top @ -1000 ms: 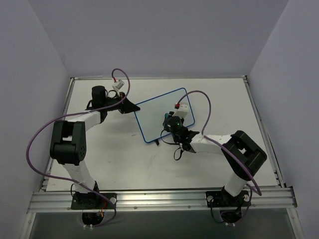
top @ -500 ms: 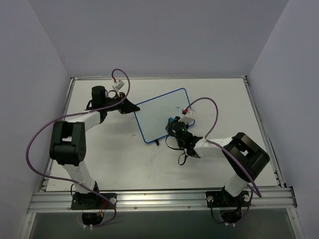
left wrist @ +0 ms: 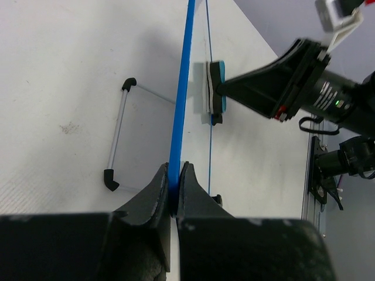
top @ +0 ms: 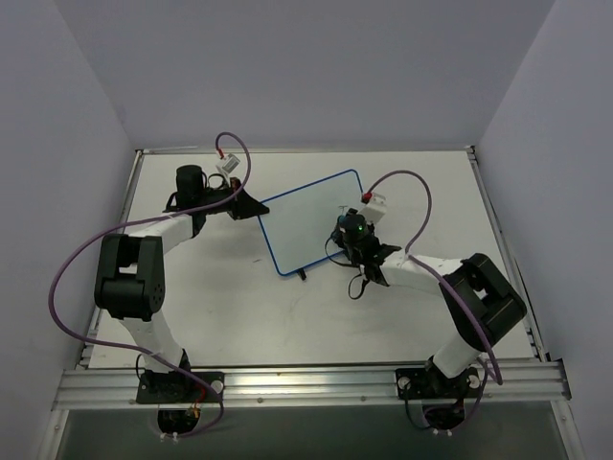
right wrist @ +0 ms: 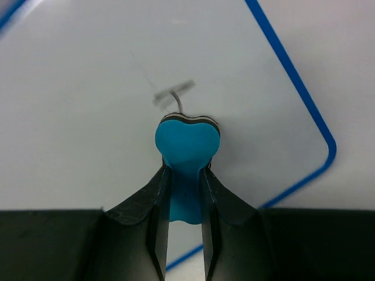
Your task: Erase the whiteboard
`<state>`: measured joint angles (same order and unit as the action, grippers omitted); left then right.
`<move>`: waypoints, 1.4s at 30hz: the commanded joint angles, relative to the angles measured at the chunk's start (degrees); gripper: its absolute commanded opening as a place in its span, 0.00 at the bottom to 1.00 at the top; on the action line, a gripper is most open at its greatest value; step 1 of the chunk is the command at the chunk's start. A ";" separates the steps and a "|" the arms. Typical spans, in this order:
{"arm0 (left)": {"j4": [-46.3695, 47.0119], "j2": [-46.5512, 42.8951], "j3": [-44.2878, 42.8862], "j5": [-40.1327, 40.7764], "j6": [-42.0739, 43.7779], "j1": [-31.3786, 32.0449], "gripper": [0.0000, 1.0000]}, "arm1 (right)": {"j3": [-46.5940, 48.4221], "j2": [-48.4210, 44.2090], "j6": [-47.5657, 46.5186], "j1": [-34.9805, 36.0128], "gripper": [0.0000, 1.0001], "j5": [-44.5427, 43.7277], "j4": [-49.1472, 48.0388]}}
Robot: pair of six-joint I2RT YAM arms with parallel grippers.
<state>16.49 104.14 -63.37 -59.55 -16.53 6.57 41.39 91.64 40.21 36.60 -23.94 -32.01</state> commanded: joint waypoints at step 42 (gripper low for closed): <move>-1.29 -1.39 0.80 6.11 13.02 0.29 0.02 | 16.44 10.66 -6.37 6.72 0.00 3.91 -2.18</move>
<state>14.20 103.88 -63.33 -58.54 -16.03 6.20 55.61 98.78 33.17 38.94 -22.22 -34.15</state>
